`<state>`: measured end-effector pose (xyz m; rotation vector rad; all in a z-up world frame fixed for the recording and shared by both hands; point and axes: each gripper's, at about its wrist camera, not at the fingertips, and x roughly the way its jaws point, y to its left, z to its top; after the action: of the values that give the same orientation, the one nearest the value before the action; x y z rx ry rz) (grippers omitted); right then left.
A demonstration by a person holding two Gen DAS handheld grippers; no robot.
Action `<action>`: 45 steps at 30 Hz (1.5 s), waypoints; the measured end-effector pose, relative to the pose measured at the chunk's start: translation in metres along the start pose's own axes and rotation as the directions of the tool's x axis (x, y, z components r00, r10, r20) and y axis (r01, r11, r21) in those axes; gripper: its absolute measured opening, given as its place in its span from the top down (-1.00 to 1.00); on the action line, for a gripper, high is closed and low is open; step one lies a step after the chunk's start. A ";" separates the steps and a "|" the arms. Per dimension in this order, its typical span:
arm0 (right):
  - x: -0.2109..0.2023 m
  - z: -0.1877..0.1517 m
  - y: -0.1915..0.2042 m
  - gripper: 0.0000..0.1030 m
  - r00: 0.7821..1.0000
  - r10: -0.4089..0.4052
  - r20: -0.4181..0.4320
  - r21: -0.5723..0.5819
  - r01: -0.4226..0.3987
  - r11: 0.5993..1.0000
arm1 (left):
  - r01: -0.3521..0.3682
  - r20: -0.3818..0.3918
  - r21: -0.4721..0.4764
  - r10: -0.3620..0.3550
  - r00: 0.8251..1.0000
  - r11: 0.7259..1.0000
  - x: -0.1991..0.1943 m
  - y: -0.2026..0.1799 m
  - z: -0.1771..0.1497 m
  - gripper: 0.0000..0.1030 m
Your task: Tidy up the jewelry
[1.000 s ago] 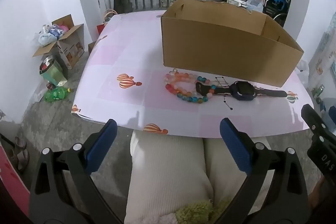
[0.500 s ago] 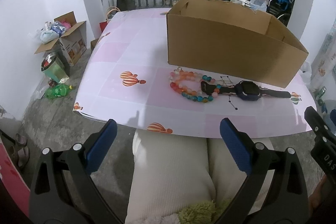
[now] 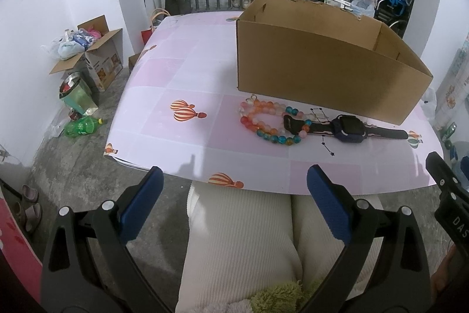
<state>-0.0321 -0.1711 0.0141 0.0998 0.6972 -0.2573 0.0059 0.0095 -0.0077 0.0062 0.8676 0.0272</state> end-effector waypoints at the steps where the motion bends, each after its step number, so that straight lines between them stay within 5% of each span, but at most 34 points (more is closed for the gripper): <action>1: 0.001 0.000 0.000 -0.89 1.000 0.001 0.000 0.000 -0.001 1.000 | 0.000 0.000 0.000 0.000 1.000 1.000 0.000 0.000 0.000 -0.83; 45: 0.007 0.001 0.004 -0.89 1.000 0.006 -0.014 -0.001 -0.006 1.000 | 0.005 -0.014 0.007 -0.005 1.000 1.000 0.008 -0.005 0.003 -0.83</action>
<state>-0.0253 -0.1690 0.0100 0.1032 0.7111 -0.2509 0.0131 0.0048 -0.0117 0.0099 0.8820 0.0195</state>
